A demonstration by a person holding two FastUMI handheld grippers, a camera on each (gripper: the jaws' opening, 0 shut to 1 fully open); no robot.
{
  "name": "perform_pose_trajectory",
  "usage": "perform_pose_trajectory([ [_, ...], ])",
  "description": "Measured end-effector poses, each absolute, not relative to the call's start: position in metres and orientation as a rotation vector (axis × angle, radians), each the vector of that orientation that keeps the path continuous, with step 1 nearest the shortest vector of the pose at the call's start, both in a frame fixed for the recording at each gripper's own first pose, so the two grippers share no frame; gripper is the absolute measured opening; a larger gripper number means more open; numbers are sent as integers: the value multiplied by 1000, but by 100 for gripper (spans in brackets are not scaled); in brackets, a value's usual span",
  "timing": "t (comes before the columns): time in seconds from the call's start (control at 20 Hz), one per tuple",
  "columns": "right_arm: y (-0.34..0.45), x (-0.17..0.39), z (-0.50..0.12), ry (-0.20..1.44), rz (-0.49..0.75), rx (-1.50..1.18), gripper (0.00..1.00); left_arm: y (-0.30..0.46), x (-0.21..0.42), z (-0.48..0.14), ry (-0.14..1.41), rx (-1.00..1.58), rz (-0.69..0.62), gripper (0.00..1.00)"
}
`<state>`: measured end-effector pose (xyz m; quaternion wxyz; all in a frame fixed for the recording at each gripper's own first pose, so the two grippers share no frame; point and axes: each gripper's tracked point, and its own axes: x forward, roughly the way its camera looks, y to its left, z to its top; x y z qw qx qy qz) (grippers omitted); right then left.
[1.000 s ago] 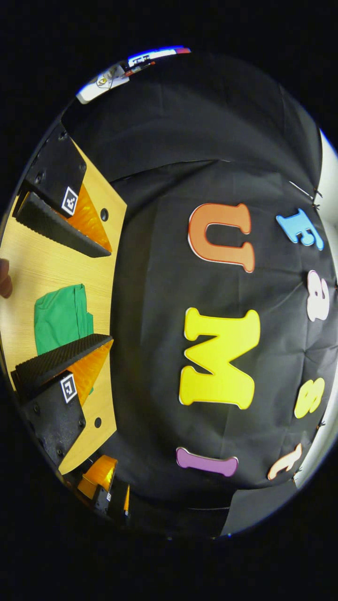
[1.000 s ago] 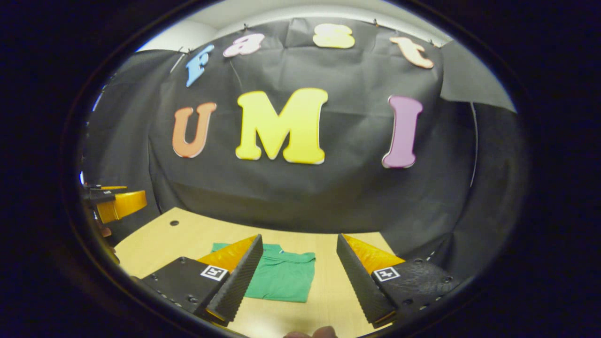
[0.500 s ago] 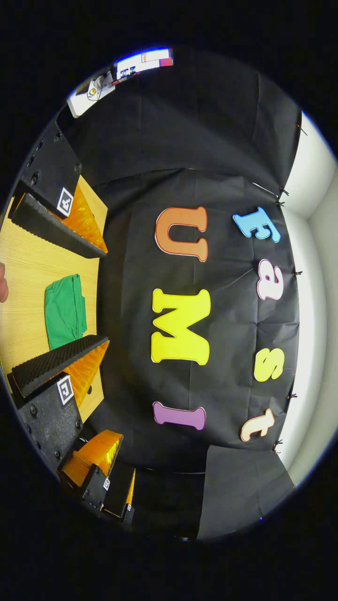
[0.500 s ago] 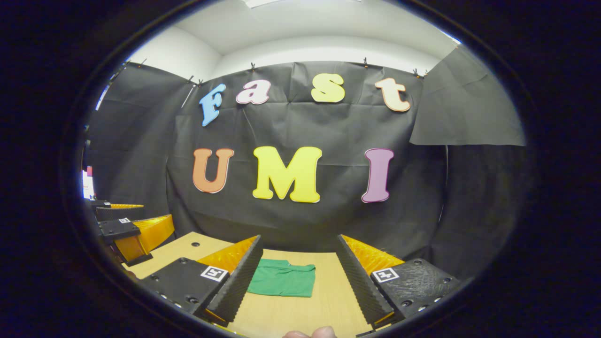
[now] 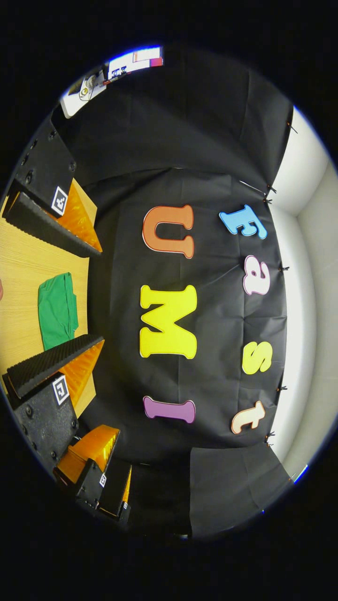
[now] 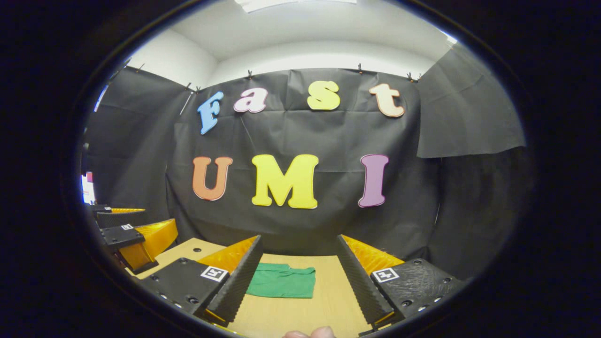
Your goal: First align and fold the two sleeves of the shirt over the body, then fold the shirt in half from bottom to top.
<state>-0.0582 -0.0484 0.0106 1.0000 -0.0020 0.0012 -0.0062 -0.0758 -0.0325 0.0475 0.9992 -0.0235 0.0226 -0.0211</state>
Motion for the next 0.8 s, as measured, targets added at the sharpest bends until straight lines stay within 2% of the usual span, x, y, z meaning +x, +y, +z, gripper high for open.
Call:
perform_pose_trajectory([
  [0.8, -51, -67, 17, -19, -19, -16, 96, -38, -85, 53, 23, -39, -44, 100],
])
